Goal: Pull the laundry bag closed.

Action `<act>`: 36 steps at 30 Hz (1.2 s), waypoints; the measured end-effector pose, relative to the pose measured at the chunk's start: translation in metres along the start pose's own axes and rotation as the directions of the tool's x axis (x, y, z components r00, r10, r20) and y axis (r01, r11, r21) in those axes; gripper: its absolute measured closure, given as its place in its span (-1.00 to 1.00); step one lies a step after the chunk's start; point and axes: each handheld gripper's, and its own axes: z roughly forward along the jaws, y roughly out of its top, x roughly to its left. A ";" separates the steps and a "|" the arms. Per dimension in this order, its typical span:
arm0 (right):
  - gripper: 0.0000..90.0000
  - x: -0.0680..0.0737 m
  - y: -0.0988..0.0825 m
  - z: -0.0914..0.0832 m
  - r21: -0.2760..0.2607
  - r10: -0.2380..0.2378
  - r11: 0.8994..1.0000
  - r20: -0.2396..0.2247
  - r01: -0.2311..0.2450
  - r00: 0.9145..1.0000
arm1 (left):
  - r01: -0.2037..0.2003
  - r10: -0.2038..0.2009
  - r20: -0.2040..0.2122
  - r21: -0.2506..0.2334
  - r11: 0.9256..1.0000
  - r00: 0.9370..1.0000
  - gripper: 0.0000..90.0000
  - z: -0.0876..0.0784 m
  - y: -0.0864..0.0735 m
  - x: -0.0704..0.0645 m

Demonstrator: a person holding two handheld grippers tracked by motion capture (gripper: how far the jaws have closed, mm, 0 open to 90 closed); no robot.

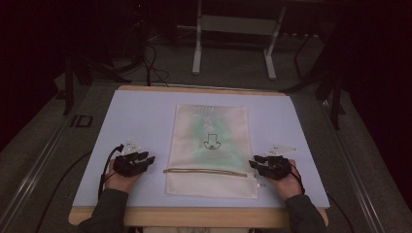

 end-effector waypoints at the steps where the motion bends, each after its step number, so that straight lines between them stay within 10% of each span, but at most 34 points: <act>1: 0.47 0.002 0.001 0.001 0.002 -0.003 1.000 -0.007 0.003 1.000 | -0.004 0.004 0.006 0.002 1.000 1.000 0.38 0.000 0.000 -0.001; 36: 0.55 0.044 0.050 0.036 0.003 -0.144 0.989 -0.148 0.146 0.978 | -0.090 0.088 0.128 0.012 0.996 0.988 0.63 -0.006 -0.004 -0.018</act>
